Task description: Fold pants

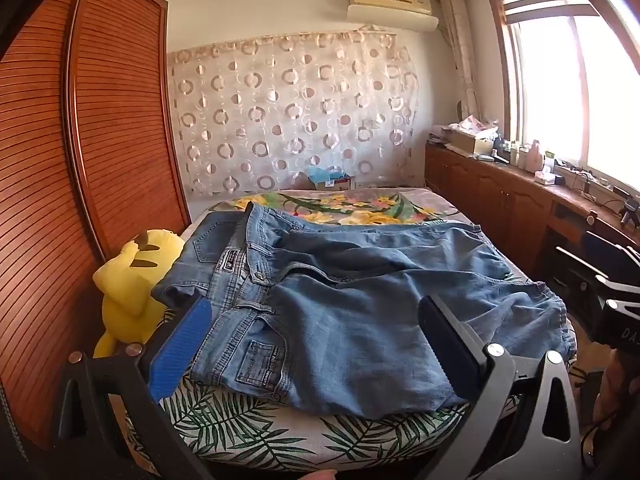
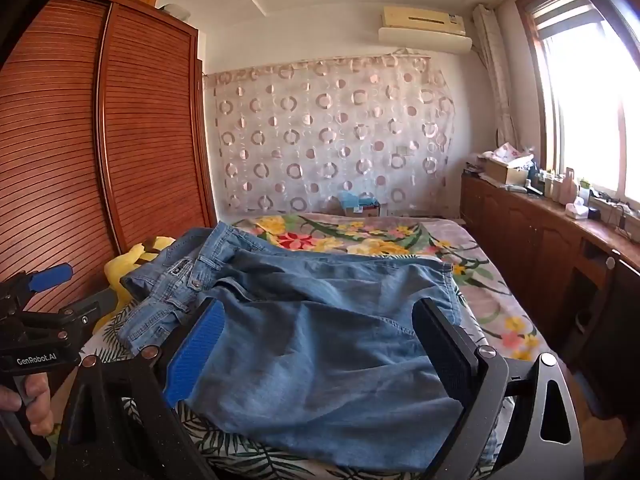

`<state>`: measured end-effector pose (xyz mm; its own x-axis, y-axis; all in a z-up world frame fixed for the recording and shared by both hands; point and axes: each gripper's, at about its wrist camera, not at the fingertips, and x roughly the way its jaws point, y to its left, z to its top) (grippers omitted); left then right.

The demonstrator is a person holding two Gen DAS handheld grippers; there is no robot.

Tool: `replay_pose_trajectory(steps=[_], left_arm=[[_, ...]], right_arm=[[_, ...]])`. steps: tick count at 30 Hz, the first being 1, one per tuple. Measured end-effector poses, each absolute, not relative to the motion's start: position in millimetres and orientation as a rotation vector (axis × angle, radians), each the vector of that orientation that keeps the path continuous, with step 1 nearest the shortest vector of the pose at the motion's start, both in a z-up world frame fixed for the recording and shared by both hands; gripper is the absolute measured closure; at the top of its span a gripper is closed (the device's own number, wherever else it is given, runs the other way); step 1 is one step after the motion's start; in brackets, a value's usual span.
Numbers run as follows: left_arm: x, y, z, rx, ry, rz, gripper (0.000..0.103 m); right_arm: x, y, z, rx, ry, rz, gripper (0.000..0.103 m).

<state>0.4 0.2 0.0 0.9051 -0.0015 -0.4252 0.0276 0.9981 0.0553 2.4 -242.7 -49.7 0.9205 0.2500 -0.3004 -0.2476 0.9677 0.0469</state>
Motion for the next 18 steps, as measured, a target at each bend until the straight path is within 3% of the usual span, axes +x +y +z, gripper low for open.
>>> replay_pose_trajectory(steps=[18], left_arm=[[-0.2,-4.9,-0.7,0.058,0.437,-0.022,0.0]], right_arm=[[3.3,-245.3,-50.2,0.017,0.317,0.256,0.007]])
